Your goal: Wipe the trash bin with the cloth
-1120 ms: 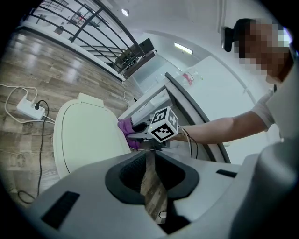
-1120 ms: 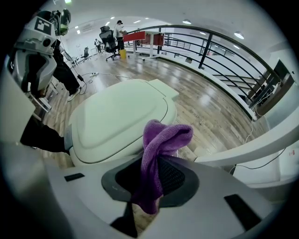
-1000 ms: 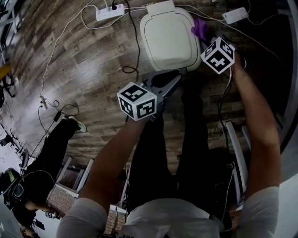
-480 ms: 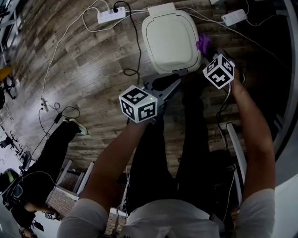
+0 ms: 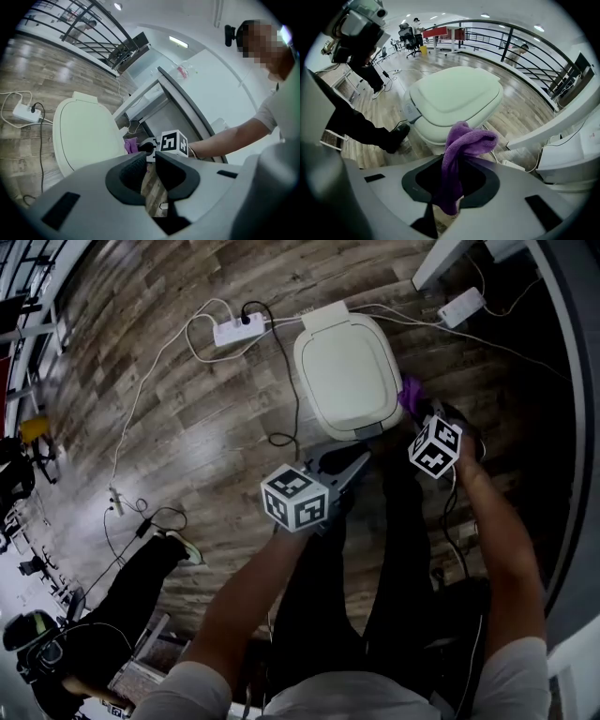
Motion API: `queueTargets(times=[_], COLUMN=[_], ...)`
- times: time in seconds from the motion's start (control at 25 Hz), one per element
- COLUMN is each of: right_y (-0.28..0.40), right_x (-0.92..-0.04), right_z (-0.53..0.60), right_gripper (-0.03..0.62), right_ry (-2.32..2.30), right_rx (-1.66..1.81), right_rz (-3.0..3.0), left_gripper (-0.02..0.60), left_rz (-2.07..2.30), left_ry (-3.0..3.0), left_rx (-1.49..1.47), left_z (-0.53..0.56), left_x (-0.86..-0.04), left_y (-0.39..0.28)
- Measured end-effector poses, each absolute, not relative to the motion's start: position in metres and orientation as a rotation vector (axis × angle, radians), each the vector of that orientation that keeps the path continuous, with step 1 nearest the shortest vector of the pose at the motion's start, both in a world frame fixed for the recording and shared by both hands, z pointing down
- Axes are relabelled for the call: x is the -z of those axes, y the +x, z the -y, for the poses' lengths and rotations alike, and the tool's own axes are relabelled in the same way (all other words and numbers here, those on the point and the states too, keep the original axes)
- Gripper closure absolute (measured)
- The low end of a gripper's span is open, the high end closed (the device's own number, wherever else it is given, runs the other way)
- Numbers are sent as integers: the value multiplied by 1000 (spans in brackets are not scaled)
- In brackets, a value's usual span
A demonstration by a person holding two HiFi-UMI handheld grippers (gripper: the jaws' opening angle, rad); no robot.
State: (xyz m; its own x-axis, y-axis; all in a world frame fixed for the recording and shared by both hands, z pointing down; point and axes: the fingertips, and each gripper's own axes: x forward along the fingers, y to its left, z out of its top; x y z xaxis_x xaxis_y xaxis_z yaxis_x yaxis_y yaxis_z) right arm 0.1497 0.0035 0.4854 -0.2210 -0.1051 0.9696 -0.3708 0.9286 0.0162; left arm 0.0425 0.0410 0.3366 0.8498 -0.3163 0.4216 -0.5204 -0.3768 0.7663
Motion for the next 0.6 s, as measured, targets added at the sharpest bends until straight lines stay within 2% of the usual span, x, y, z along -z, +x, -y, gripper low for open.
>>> queueTargets(times=[0.36,0.6], right_y=[156,169], right_x=[-479,-460], right_z=[-78,-81], right_gripper=[503,503], right_ry=[346,495], right_rx=[-287,-341], right_rz=[1780,1773], left_gripper=[520,520], left_rz=[464,443], left_ry=[2054,2079], left_rx=[-392,-436], left_z=[-70,-74], left_x=[-323,-317], left_y=[54,47])
